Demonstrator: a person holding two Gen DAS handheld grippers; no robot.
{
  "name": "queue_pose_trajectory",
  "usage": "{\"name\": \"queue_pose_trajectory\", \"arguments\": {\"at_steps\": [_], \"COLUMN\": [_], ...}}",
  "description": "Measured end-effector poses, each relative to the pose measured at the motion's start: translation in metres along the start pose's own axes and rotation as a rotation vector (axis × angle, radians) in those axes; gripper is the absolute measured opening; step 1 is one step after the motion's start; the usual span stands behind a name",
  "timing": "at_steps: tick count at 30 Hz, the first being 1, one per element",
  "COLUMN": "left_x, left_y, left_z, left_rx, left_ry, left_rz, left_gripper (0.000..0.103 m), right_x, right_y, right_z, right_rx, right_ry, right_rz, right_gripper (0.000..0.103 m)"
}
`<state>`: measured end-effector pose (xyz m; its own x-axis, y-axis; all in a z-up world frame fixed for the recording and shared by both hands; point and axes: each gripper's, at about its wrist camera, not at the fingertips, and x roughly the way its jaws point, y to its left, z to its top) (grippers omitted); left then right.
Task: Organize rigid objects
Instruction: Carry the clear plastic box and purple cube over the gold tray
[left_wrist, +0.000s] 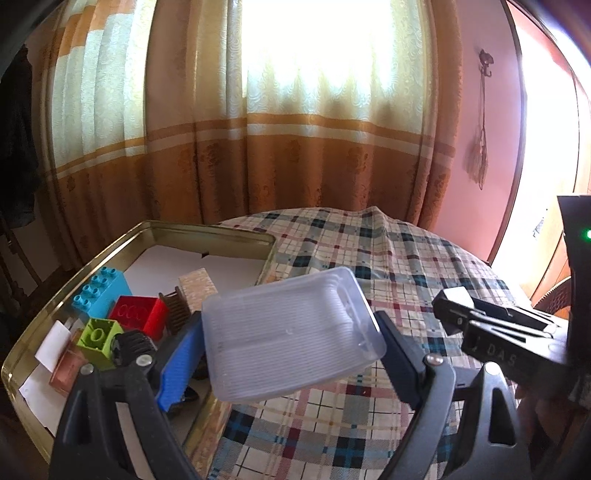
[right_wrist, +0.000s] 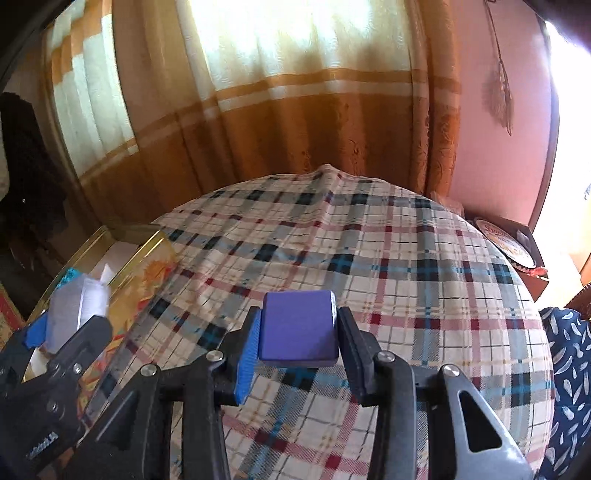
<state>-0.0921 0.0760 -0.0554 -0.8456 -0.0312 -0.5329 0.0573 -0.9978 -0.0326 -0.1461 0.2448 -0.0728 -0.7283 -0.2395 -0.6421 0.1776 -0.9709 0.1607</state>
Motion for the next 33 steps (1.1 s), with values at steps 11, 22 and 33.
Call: {"name": "queue_pose_trajectory", "arguments": {"at_steps": [11, 22, 33], "left_x": [-0.010, -0.024, -0.034], "left_y": [0.008, 0.021, 0.033], "left_z": [-0.005, -0.011, -0.015], "left_rx": [0.009, 0.005, -0.009], "left_ry": [-0.020, -0.046, -0.077], "left_rz": [0.006, 0.008, 0.017], "left_gripper": [0.089, 0.089, 0.089], "right_x": [-0.020, -0.027, -0.031], "right_y": [0.029, 0.043, 0.056], "right_z": [-0.011, -0.016, -0.022], "right_rx": [-0.082, -0.110, -0.121], "right_ry": [-0.075, -0.096, -0.109], "right_rz": [0.001, 0.021, 0.043], "right_gripper": [0.043, 0.043, 0.043]}}
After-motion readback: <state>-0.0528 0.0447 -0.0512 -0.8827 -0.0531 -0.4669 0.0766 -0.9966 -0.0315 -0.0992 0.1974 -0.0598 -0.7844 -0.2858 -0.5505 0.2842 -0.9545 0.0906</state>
